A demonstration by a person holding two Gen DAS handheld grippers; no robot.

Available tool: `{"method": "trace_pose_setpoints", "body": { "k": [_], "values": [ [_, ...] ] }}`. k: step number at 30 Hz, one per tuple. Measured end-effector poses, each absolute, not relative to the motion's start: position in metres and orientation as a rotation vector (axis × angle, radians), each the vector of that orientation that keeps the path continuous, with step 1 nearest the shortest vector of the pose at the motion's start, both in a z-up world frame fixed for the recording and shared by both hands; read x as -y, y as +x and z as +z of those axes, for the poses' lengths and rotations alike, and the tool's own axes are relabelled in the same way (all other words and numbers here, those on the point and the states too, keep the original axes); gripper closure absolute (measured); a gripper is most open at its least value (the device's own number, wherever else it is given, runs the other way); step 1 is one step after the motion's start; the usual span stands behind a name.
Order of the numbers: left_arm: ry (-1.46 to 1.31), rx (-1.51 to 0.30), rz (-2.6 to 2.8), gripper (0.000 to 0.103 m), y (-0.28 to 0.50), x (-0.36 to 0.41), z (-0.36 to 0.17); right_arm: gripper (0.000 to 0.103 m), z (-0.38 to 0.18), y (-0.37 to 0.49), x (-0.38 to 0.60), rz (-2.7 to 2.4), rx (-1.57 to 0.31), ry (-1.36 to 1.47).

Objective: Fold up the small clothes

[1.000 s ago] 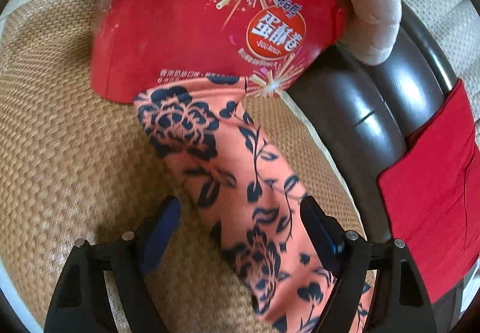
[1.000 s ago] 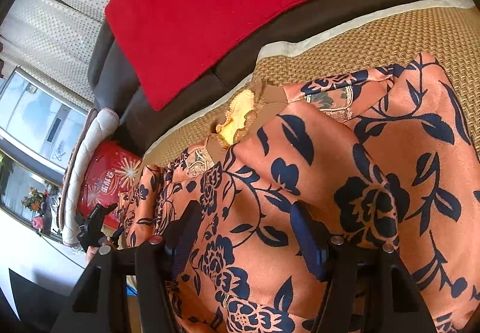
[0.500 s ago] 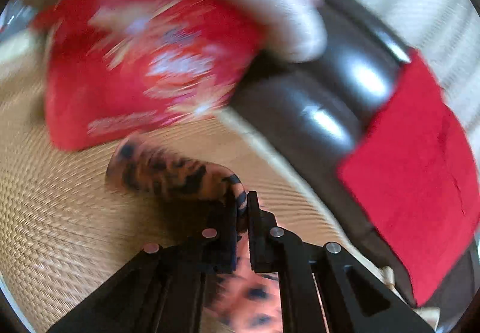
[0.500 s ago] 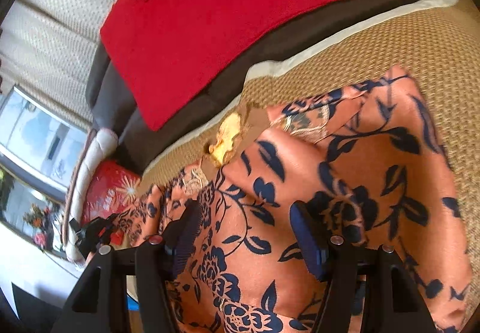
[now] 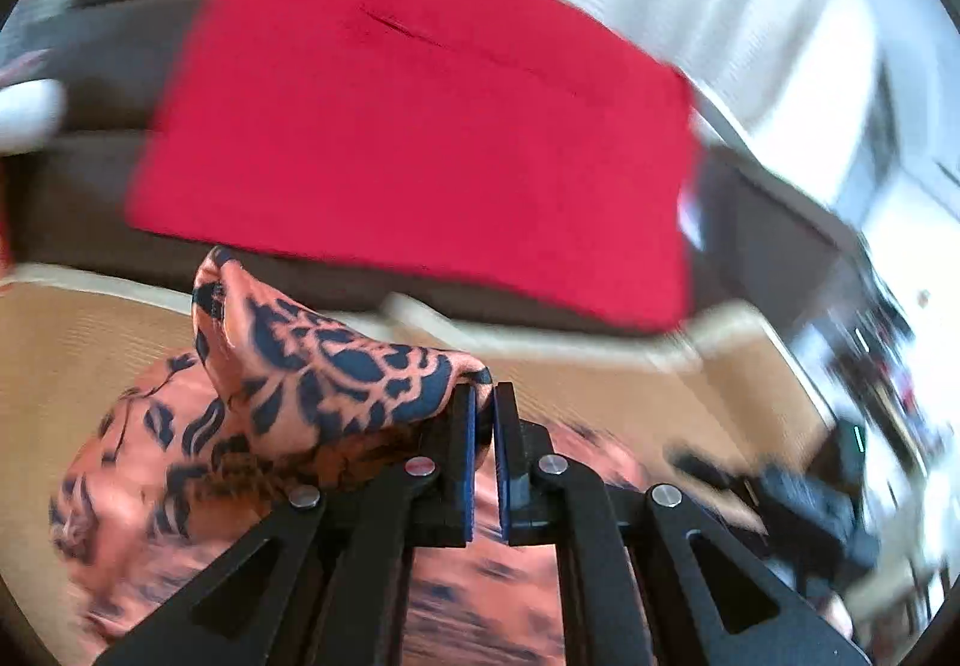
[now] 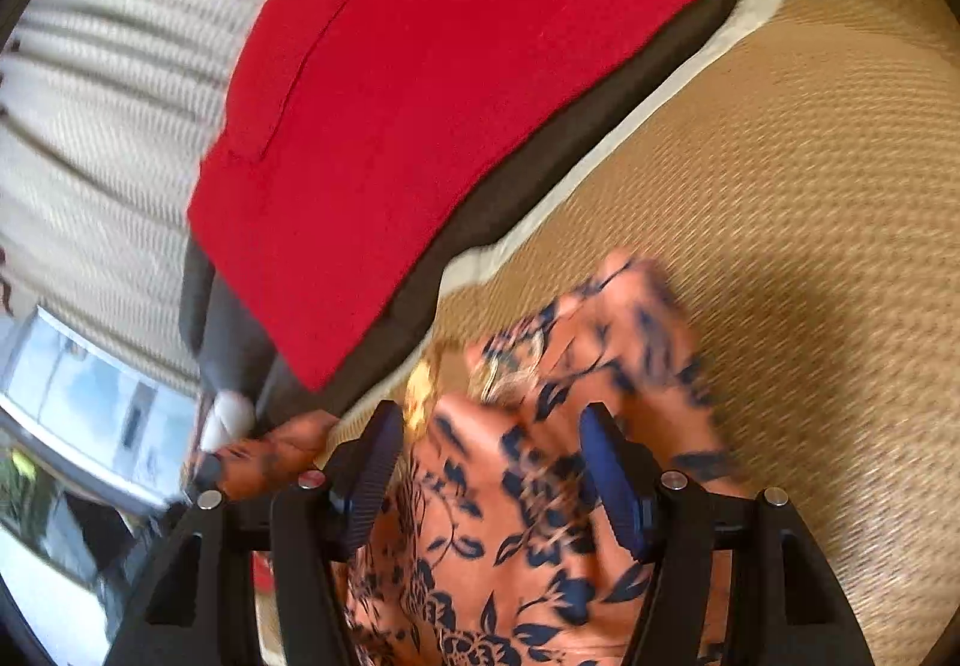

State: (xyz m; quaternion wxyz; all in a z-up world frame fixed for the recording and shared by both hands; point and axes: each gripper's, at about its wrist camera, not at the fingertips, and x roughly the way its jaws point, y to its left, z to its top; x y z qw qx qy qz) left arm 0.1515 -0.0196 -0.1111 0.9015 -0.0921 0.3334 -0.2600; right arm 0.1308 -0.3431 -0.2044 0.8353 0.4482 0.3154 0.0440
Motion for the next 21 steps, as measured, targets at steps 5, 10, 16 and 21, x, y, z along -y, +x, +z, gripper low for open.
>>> {"method": "trace_pose_setpoints", "body": {
  "k": [5,10,16,21],
  "values": [
    [-0.077,-0.685,-0.610,0.057,0.124,0.060,-0.102,0.027,-0.200,0.121,0.379,0.040,-0.614,1.009],
    [-0.189,-0.570,-0.380,0.024,0.134,-0.021,-0.085,0.027,-0.196,0.126,0.375,0.096,-0.653,0.982],
    [-0.288,-0.692,-0.079,0.024,0.168,-0.116,-0.140,0.027,-0.190,0.144,0.333,0.105,-0.734,0.831],
    [-0.139,-0.780,0.076,0.024,0.181,-0.137,-0.177,0.027,-0.181,0.148,0.317,0.040,-0.687,0.748]
  ]
}}
